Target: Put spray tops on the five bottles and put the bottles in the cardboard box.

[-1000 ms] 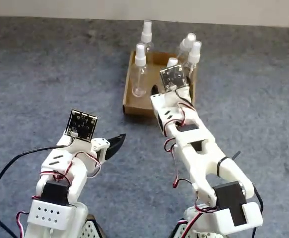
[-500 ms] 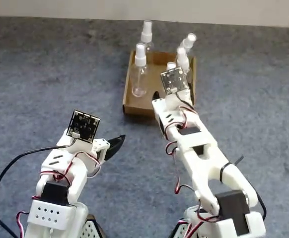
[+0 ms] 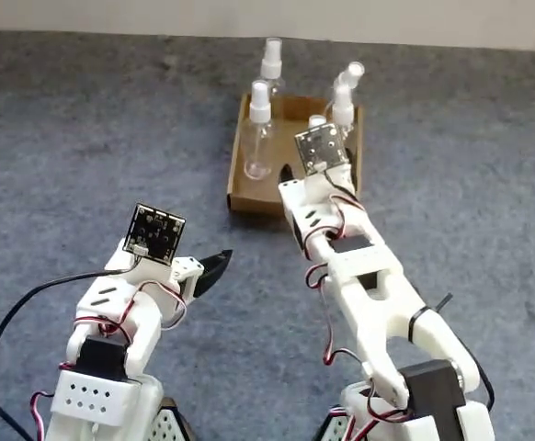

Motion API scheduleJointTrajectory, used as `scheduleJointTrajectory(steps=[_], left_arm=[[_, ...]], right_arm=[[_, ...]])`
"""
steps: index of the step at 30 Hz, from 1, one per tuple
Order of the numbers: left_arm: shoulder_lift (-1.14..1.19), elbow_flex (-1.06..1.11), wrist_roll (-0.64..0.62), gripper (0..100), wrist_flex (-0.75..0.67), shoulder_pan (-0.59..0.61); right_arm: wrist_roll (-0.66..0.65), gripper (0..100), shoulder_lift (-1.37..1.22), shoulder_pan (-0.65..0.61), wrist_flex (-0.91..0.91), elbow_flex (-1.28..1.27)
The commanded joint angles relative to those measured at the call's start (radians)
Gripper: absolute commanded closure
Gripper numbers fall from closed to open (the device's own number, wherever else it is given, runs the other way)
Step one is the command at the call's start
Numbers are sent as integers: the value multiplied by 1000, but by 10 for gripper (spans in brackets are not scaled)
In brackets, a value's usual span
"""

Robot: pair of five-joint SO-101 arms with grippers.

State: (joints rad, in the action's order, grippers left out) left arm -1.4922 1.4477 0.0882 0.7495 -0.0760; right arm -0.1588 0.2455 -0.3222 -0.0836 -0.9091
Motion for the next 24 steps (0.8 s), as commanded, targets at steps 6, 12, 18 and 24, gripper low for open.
scheduleJointTrajectory(steps=[6,12,18,24], left_arm=[[-10,-2,9,681,-2,10],[-10,-2,9,681,-2,10],[-10,-2,9,681,-2,10],[-10,-2,9,681,-2,12]], right_arm=[[-8,688,165,-2,108,24],[-5,688,321,-2,302,163],[-5,688,417,-2,476,285],[-3,688,559,-2,667,315]])
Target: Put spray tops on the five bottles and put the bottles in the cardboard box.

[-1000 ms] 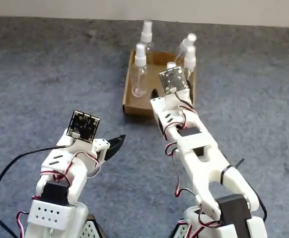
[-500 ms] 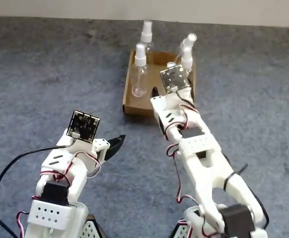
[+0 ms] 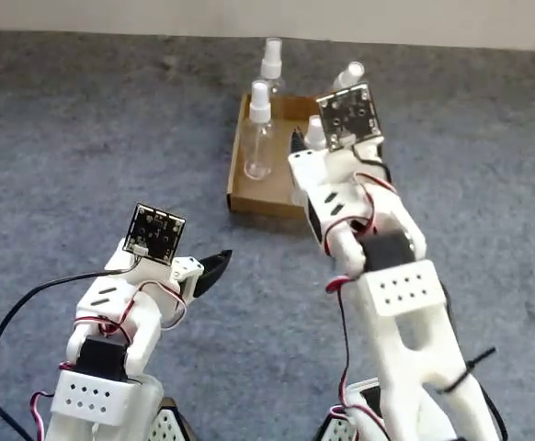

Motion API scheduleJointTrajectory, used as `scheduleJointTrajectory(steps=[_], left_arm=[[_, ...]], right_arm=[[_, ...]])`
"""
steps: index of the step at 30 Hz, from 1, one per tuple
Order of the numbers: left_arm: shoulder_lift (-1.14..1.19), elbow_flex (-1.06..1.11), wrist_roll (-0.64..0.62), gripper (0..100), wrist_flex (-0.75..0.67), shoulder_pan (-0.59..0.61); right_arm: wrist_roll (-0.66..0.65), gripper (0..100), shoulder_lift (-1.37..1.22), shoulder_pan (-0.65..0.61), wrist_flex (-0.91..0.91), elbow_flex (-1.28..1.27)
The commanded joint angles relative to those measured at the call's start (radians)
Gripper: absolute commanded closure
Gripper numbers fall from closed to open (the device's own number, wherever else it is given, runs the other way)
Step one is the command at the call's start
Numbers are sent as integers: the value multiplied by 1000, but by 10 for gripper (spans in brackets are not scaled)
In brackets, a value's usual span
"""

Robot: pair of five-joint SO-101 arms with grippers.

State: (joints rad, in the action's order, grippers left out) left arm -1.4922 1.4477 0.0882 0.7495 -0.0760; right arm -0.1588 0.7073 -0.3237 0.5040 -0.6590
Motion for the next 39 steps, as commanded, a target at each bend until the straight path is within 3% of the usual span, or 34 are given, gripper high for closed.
scheduleJointTrajectory(steps=[1,6,13,20,24,27,34,39], left_arm=[[-10,-2,9,681,-2,12],[-12,-12,11,681,2,25],[-12,-68,11,681,20,220],[-137,-91,12,694,244,303],[-372,-108,101,783,428,303],[-308,-120,167,829,494,308],[-337,59,249,857,497,308],[-337,251,302,1000,410,306]], right_arm=[[-8,688,131,-1,110,64],[-9,688,288,73,245,-36],[-12,741,559,231,255,-315],[-12,945,848,234,255,-607],[-14,954,1047,266,271,-769],[-97,954,1152,308,352,-858],[-287,954,1133,320,484,-992],[-292,958,1133,315,512,-1115]])
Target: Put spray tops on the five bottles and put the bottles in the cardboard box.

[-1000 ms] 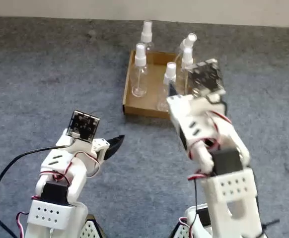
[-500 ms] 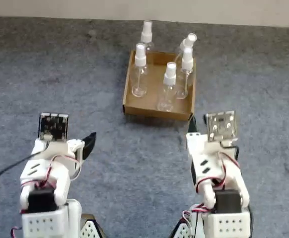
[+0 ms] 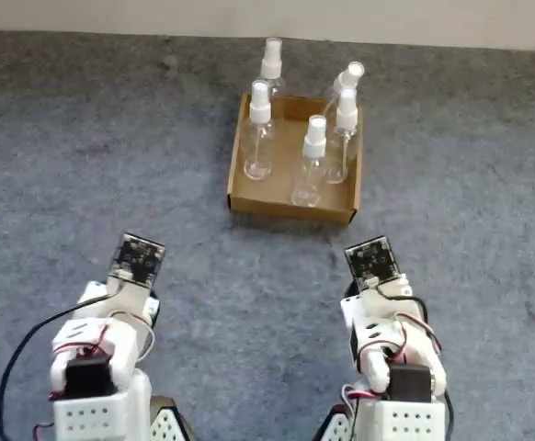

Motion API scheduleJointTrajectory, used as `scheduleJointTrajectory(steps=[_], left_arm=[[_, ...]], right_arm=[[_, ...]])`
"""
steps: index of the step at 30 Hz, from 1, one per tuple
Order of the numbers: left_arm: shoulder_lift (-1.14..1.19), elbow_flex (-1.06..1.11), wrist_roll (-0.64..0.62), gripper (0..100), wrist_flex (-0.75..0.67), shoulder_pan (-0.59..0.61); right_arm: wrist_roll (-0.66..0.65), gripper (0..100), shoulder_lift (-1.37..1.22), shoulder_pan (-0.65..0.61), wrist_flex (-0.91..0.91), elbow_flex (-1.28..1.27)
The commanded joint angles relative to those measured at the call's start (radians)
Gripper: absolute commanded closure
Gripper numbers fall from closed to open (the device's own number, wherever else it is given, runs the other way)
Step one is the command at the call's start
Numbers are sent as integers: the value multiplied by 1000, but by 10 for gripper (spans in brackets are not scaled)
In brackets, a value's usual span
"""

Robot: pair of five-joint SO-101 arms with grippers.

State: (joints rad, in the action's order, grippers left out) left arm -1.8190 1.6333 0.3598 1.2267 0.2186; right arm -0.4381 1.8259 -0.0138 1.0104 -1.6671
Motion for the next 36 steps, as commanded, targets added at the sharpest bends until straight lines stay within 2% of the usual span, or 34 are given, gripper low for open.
scheduleJointTrajectory(steps=[1,8,13,36], left_arm=[[-10,65,40,985,-84,15],[-10,62,44,990,46,94],[-10,62,44,991,120,111],[-10,62,44,991,120,110]], right_arm=[[-12,958,13,10,18,-128],[-18,985,13,12,262,-168],[-18,985,13,10,262,-168],[-18,985,13,10,262,-168]])
